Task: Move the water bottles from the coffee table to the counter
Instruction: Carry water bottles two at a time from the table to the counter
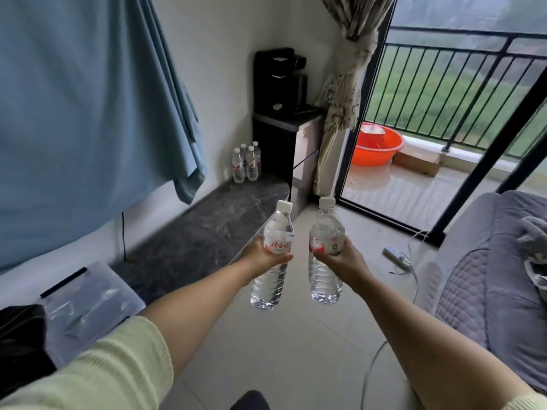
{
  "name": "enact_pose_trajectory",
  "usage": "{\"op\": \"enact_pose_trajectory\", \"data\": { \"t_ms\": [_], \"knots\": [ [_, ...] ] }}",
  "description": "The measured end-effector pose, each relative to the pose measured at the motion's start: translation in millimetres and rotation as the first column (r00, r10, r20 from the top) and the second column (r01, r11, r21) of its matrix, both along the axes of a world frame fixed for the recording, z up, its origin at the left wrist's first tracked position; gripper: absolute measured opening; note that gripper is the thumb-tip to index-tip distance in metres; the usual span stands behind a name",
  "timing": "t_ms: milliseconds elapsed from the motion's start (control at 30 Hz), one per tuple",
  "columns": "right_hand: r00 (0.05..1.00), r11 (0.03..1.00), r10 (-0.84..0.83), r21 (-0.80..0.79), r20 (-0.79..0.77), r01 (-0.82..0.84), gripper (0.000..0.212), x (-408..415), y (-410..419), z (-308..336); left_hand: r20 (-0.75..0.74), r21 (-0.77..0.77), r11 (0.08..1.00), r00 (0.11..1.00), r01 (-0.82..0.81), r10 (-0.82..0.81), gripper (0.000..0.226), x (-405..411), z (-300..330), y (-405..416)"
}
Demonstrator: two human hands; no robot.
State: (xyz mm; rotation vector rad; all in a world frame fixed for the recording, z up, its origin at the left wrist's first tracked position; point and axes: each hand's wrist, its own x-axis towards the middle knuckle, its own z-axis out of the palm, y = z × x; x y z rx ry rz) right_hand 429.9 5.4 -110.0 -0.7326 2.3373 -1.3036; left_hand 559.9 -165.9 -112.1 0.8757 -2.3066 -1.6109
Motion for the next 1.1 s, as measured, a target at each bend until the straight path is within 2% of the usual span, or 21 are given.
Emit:
{"op": "enact_pose_trajectory", "data": {
  "t_ms": [133,300,567,700,800,900,967,1100],
  "knots": [
    [1.0,0.999,0.027,0.029,0.003,-0.027,0.039,-55,-34,-10,0.025,-0.014,0.999,0.999,-0.032,0.032,0.024,-51,-11,-41],
    [1.0,0.999,0.023,0.025,-0.007,-0.023,0.04,-140,-103,-15,-0.019,0.048,0.997,0.998,-0.053,0.054,0.022,-128,-18,-109],
    [0.999,1.0,0.0,-0.016,0.034,0.0,0.043,-249,-181,-3,0.049,0.063,0.994,0.996,-0.084,0.081,0.019,-231,-13,-199],
    [0.998,1.0,0.002,-0.008,0.06,-0.001,0.036,-292,-209,-8,0.085,0.089,0.989,0.991,-0.114,0.107,0.019,-270,-20,-226],
    [0.996,0.998,0.062,0.016,0.066,-0.063,0.025,-333,-233,-14,0.106,0.106,0.985,0.986,-0.139,0.128,0.019,-307,-28,-245],
    [0.993,0.995,0.091,0.033,0.076,-0.094,0.024,-376,-259,-21,0.165,0.133,0.969,0.969,-0.209,0.186,0.046,-342,-34,-261],
    [0.988,0.99,0.113,0.071,0.106,-0.121,0.035,-409,-278,-28,0.187,0.159,0.947,0.95,-0.28,0.249,0.061,-368,-38,-270],
    [0.97,0.97,0.202,0.109,0.135,-0.217,0.048,-475,-322,-33,0.18,0.179,0.891,0.905,-0.416,0.386,0.065,-417,-37,-293]
  ]
}}
